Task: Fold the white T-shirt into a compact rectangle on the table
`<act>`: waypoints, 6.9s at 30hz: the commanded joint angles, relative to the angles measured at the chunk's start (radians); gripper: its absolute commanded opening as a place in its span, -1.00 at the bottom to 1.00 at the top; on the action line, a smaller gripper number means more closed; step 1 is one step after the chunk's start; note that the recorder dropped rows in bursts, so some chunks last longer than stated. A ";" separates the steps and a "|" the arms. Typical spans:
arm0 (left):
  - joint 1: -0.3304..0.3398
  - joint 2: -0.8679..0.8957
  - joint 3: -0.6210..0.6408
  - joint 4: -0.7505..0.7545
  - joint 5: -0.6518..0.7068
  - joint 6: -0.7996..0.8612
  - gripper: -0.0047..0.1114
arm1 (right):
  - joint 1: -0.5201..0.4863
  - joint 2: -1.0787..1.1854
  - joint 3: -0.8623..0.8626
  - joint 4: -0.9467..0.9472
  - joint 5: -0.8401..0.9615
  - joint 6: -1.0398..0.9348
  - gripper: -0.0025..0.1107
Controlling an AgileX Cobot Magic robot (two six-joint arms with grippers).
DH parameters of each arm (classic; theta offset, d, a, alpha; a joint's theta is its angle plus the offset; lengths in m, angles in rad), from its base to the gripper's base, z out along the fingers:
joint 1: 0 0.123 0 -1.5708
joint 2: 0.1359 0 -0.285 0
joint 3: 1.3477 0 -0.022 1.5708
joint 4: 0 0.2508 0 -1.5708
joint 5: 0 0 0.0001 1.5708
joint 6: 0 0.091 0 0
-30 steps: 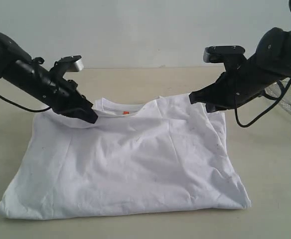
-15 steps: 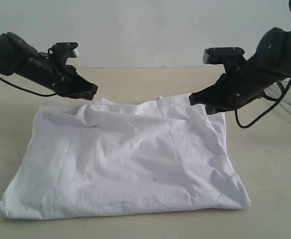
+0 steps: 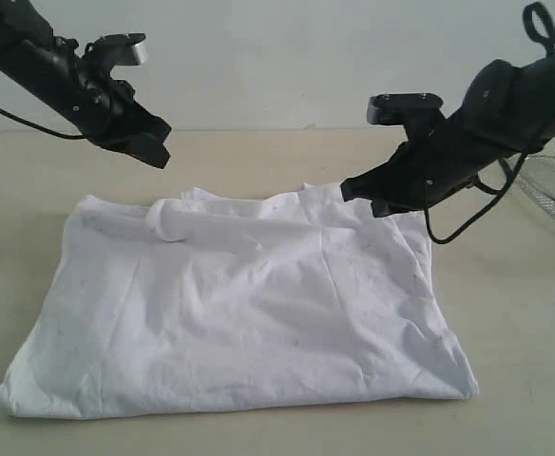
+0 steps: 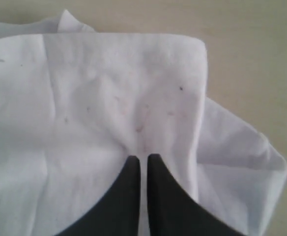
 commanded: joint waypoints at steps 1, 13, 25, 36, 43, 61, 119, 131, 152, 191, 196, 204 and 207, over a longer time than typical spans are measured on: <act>-0.004 -0.015 -0.002 0.006 0.109 -0.038 -0.84 | 0.010 0.049 -0.077 0.052 -0.003 -0.014 -0.96; -0.004 -0.013 0.126 0.017 0.065 -0.095 -0.84 | 0.010 0.136 -0.134 0.051 -0.029 -0.014 -0.96; -0.004 -0.013 0.172 0.027 0.076 -0.096 -0.84 | -0.024 0.166 -0.134 -0.006 -0.017 0.011 -0.96; -0.004 -0.013 0.188 0.126 0.078 -0.156 -0.84 | -0.058 0.173 -0.134 -0.106 -0.023 0.079 -0.96; -0.004 -0.013 0.188 0.218 0.063 -0.233 -0.84 | -0.099 0.173 -0.134 -0.107 -0.017 0.094 -0.96; -0.004 -0.006 0.188 0.103 -0.126 -0.245 -0.84 | 0.061 0.053 -0.129 0.017 0.047 -0.007 -0.96; 0.135 0.069 0.154 0.408 -0.348 -0.436 -0.84 | 0.102 0.126 -0.119 -0.076 0.124 0.061 -0.96; 0.135 -0.062 0.167 0.303 -0.144 -0.368 -0.84 | 0.100 0.065 -0.119 -0.076 0.155 0.095 -0.96; 0.033 -0.496 0.881 -0.257 -0.184 -0.008 -0.84 | 0.100 -0.375 0.413 0.131 0.050 -0.005 -0.96; -0.035 -0.238 1.038 -0.199 -0.314 -0.004 -0.84 | 0.150 -0.244 0.595 0.154 -0.075 -0.024 -0.96; -0.035 -0.238 1.091 -0.193 -0.341 -0.004 -0.84 | 0.150 -0.244 0.657 0.154 -0.117 -0.007 -0.96; -0.035 -0.246 1.113 -0.193 -0.326 -0.004 -0.84 | 0.150 -0.269 0.725 0.154 -0.097 -0.001 -0.96; -0.035 -0.271 1.113 -0.193 -0.318 -0.008 -0.84 | 0.150 -0.326 0.744 0.154 -0.085 0.006 -0.96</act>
